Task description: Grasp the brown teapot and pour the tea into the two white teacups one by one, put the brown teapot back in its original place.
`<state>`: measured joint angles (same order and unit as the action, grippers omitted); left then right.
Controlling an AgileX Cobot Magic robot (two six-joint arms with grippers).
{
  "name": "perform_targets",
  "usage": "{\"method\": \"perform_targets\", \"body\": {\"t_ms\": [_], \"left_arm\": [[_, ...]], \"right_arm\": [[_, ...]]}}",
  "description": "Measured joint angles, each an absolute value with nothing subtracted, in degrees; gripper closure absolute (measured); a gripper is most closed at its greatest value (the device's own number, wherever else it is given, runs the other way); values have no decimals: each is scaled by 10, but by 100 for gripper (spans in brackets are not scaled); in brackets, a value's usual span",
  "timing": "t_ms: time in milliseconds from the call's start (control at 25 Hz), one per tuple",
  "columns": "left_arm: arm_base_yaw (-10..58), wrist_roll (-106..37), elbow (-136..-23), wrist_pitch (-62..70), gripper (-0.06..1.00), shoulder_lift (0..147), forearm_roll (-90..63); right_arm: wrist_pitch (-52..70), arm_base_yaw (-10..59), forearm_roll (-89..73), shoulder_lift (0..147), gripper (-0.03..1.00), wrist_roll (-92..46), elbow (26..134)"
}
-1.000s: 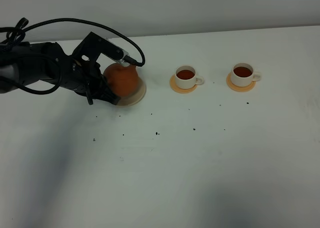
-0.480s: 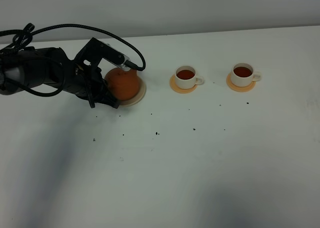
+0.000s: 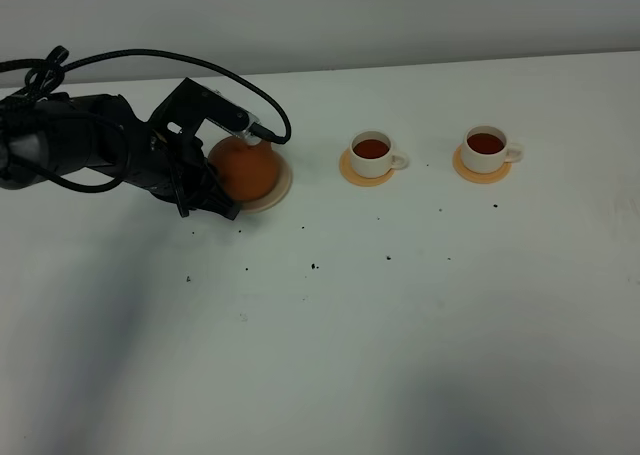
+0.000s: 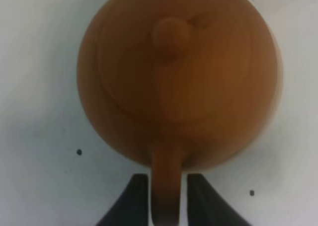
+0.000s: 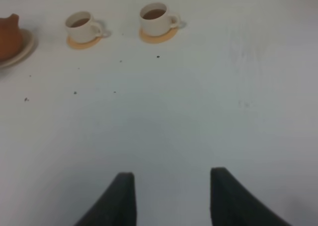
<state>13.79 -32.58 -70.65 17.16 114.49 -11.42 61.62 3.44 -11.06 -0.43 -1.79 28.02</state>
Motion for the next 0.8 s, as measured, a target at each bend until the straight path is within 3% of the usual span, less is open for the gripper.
{"method": "perform_targets", "body": {"t_ms": [160,280,480,800], "left_arm": [[138,-325,-706,198,57,1145,-114],[138,-315,-706,240,52,1142,-114],[131,-262,-706,371,54,1098,-113],[106,-121,-700,628,64,1031,-31]], "right_arm": [[616,34,-111,-4,61,-18,280],[616,34,-111,-4,61,-18,280],[616,34,-111,-4,61,-18,280],[616,34,-111,-4,61,-18,280]]}}
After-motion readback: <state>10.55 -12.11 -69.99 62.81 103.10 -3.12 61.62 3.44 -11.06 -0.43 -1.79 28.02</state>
